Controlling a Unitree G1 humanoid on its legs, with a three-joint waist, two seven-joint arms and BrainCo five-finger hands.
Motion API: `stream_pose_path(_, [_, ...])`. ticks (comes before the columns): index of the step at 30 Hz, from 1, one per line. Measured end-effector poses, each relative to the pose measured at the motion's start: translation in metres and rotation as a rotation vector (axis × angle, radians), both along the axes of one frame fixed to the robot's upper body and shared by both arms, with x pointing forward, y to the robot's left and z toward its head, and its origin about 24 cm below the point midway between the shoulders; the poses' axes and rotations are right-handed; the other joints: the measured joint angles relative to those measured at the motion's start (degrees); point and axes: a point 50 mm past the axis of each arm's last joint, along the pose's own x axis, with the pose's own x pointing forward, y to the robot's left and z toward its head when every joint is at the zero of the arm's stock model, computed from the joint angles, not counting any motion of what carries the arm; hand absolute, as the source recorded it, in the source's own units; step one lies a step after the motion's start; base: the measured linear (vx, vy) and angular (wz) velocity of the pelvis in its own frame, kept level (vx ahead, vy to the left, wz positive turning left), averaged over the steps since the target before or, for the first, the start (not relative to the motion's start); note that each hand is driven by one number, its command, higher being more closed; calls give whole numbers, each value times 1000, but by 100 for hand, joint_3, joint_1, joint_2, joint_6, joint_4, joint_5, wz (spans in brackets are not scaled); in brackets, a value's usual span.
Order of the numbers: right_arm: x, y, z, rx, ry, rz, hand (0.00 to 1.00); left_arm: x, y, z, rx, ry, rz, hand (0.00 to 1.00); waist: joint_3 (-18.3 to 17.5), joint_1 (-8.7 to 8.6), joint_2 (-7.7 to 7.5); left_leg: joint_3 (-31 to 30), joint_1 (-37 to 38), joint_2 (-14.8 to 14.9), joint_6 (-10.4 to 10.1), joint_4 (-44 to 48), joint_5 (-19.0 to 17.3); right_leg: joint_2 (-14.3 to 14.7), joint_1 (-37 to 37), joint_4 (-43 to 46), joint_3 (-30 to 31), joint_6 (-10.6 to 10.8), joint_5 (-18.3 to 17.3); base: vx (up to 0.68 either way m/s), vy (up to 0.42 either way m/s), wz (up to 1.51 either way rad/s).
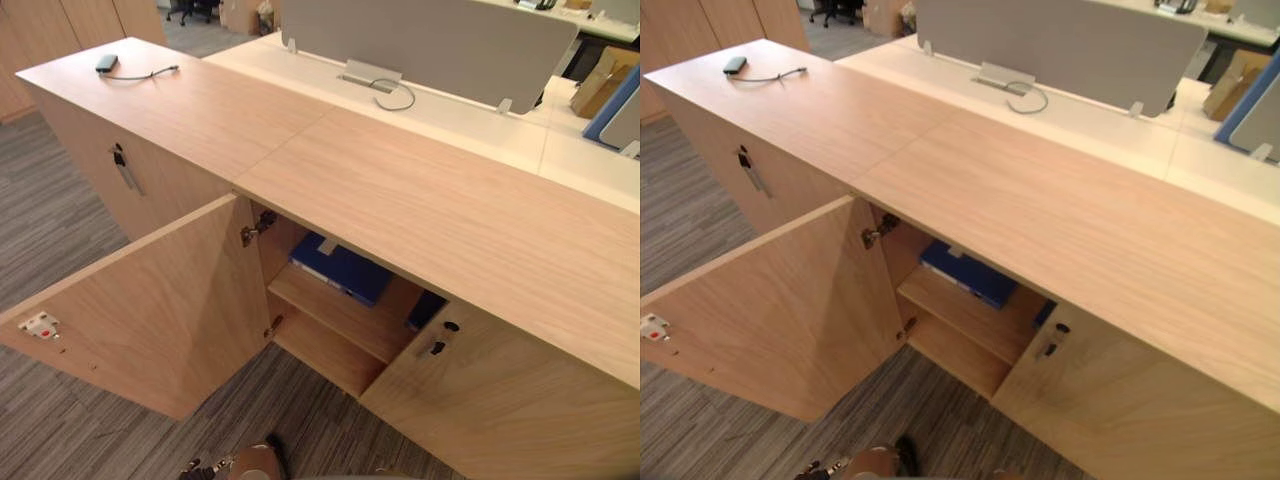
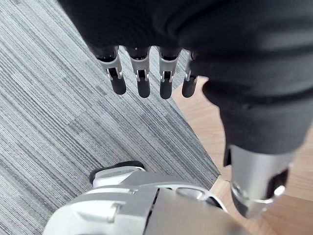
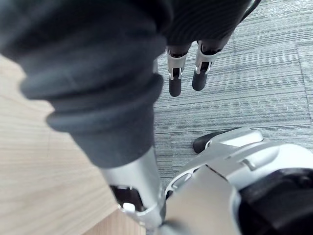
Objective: Walk over to the cabinet, pick up the folder, carry it to the office cabinet, place the folder inside the office cabinet, then close the office cabinet door
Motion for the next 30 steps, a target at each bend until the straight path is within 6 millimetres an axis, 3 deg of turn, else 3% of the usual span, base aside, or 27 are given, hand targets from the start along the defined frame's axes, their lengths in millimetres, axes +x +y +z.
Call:
stream_pose_path(2, [-3, 1, -1, 10, 3, -44, 0, 1, 1, 0, 1, 1, -5, 0, -72, -77, -36, -100, 320, -407, 96, -1061, 550, -145, -19, -131, -3, 11, 65, 18, 71, 39])
stream_pose_path(5, [-2, 2, -1, 13, -1, -56, 0, 4, 0, 1, 0, -5, -10, 0, -93, -80, -37, -216, 740, -604, 47, -2117, 1109, -141, -30, -186, -52, -8, 97, 40, 57, 23])
stream_pose_path(10, [3, 7, -1, 22, -10, -35, 0, 7, 3, 2, 7, -11, -23, 0, -89, -67, -104, -382, 755, -620, 84, -2141, 1163, -118, 74, -226, -181, 37, 108, 27, -26, 14])
stream_pose_path(25, [11, 4, 0, 9, -13, 57, 0, 4, 2, 0, -4, 2, -16, 0, 18, -95, -83, -647, 679, -556, -32, -2015, 1272, -53, 287, -204, -632, 38, 97, -13, -26, 13])
stream_pose_path(27, [12, 3, 0, 10, -24, 14, 0, 7, 5, 2, 4, -20, 4, 0, 163, -144, -131, 125, 256, -355, -92, -1478, 730, -193, 230, -87, -1049, 39, 101, -40, 19, 88])
stream_pose_path(28, [6, 1, 0, 11, -13, -37, 0, 7, 7, 3, 6, -28, 17, 0, 247, -193, -164, 872, 95, -85, -135, -873, 395, -344, 285, 2, -1330, 40, 104, 10, 37, 100])
stream_pose_path(30, [0, -7, 1, -5, -6, -103, 0, -1, 4, 1, -8, -21, 49, 0, 353, -223, -122, 1406, 83, 490, 51, 143, 187, -588, 413, 272, -1645, 47, 98, 73, 80, 73])
